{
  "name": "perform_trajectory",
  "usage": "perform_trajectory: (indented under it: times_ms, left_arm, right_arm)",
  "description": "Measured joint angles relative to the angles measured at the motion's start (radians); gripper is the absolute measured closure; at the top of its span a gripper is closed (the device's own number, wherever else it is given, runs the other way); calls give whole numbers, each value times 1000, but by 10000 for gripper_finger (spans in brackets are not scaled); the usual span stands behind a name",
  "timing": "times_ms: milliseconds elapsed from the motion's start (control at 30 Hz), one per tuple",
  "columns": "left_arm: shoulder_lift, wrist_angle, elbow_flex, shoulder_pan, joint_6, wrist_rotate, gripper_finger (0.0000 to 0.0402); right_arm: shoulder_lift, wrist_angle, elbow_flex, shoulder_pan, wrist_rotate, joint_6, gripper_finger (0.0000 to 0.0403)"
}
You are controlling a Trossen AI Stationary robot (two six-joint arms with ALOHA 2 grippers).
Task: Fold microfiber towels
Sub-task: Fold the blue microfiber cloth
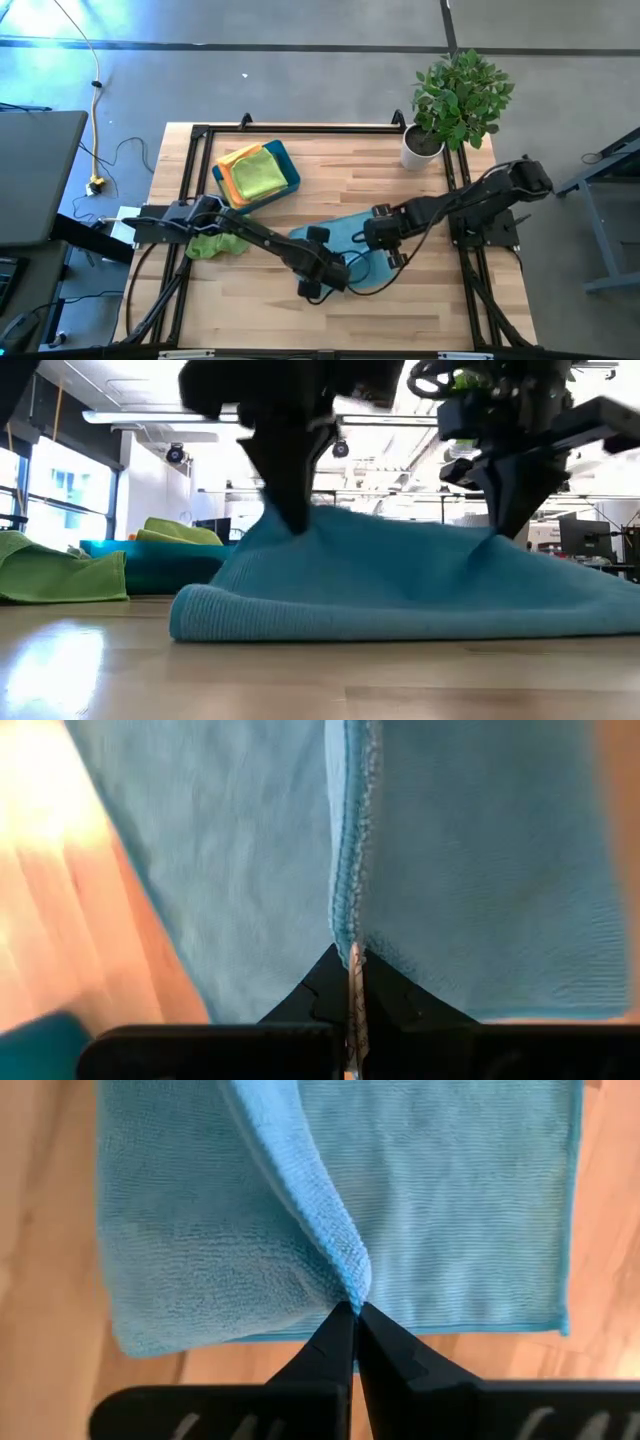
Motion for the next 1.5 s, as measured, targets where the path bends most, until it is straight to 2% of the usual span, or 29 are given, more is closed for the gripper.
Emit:
perform_trajectory:
  times_ms: [433, 600, 900, 1167, 1500]
  left_arm:
    - [-77, 93, -197, 39, 4, 17, 401]
    - [-125, 155, -262, 73, -1, -40, 401]
    - [-134, 142, -383, 113, -108, -66, 401]
    - [-134, 153, -393, 118, -131, -145, 401]
    - [-134, 151, -393, 160, -131, -164, 401]
  right_arm:
    - [22, 15, 1, -139, 22, -142, 402]
    - [28, 29, 1, -190, 14, -207, 402]
    - [72, 81, 2, -233, 10, -217, 402]
    - [119, 103, 2, -241, 38, -285, 402]
    - [134, 107, 2, -240, 163, -285, 402]
